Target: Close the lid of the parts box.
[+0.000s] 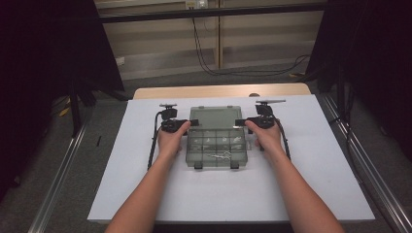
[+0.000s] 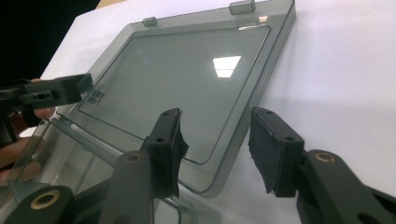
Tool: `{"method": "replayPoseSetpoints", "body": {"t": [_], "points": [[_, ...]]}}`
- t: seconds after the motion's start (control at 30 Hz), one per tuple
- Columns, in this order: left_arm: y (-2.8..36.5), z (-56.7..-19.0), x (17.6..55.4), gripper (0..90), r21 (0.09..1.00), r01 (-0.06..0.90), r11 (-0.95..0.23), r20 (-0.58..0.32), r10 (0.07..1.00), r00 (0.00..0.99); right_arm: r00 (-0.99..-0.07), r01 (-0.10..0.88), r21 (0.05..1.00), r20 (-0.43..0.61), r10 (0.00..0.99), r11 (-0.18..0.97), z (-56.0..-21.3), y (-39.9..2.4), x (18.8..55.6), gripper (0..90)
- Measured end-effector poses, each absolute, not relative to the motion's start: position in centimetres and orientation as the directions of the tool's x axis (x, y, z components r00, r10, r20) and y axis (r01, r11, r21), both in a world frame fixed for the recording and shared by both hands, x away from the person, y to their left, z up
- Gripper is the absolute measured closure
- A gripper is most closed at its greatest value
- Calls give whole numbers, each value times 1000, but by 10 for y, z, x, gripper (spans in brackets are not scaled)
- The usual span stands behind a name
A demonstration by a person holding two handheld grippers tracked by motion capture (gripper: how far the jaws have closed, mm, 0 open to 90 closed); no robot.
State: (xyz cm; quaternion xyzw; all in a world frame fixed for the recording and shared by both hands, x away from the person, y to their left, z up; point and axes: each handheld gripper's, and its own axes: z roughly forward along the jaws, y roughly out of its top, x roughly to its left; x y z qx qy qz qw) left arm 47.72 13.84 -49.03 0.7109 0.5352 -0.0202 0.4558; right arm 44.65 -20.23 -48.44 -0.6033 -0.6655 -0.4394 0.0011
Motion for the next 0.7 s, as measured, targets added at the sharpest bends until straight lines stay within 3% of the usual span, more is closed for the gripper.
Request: {"method": "replayPoseSetpoints", "body": {"t": [0.17,0.33,0.7], "points": [[138,-491,478,485,629,777,-6,-510,751,419,-273,820,565,526,806,-90,-488,-199,450,518],[138,-491,479,519,627,779,4,-533,732,425,-277,820,564,546,791,-103,-489,-199,451,554],[146,-470,470,725,723,691,23,-492,720,490,-343,719,686,490,801,-112,-470,-210,437,839]]}}
